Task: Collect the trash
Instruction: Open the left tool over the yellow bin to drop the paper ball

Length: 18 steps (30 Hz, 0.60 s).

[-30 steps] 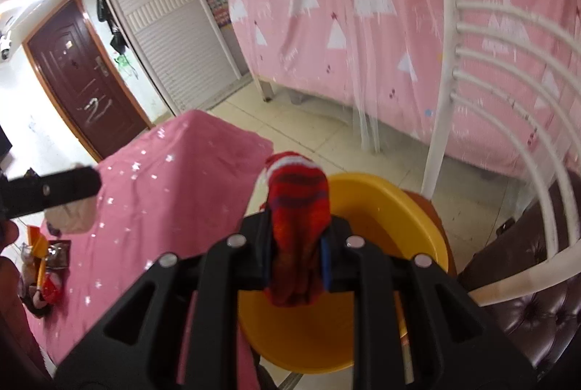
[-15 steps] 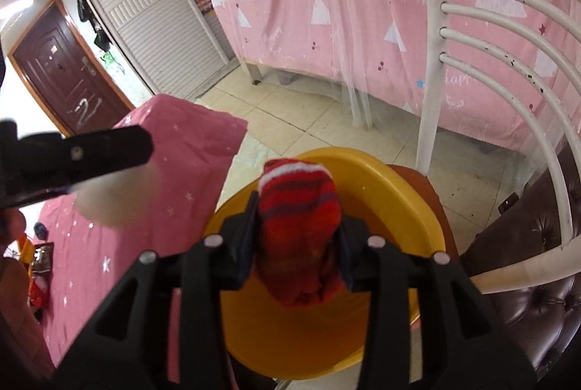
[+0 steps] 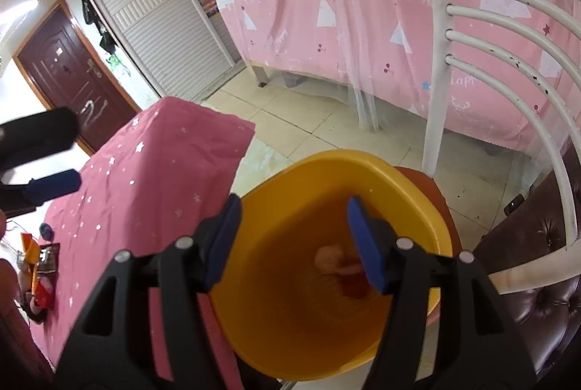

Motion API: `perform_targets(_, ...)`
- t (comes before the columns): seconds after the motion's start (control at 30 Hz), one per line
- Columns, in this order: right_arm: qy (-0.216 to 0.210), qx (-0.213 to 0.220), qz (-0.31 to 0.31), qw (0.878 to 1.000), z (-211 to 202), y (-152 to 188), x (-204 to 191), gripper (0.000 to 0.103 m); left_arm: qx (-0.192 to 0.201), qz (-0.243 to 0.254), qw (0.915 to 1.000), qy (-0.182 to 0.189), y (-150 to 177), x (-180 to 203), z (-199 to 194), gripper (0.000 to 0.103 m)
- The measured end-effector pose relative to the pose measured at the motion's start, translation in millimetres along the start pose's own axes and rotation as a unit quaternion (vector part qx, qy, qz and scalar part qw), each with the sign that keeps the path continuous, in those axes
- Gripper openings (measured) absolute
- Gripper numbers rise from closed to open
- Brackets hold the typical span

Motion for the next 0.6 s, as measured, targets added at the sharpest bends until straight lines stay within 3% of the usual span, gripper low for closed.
perform_targets(0.33, -0.018, 0.024, -0.037, 0.999, -18.9, -6.8, -35.5, 0.061, 0.032, -0.017, 0.9993, 0.000, -5.3, -19.4, -44.2, 0.092)
perform_targets(0.47, -0.027, 0.031, -0.061, 0.997, -25.5, -6.4, -56.1, 0.064, 0.037, -0.036, 0.9986, 0.012, 2.7, -34.6, -68.4, 0.092)
perform_targets(0.6, -0.039, 0.035, -0.084, 0.995, -31.3, -3.0, -78.0, 0.064, 0.057, -0.029, 0.9980, -0.002, 12.4, -51.3, -95.2, 0.092)
Point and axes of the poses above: each gripper's, at about its wrist camera, not at the fingertips, and z roughly the way its jaws point, x to its right, y to its underside, the point moved 8 cm from there along z, roughly the way its jaws point, and after that the axes turned 3 degrees about x, right-handed, at the moved point
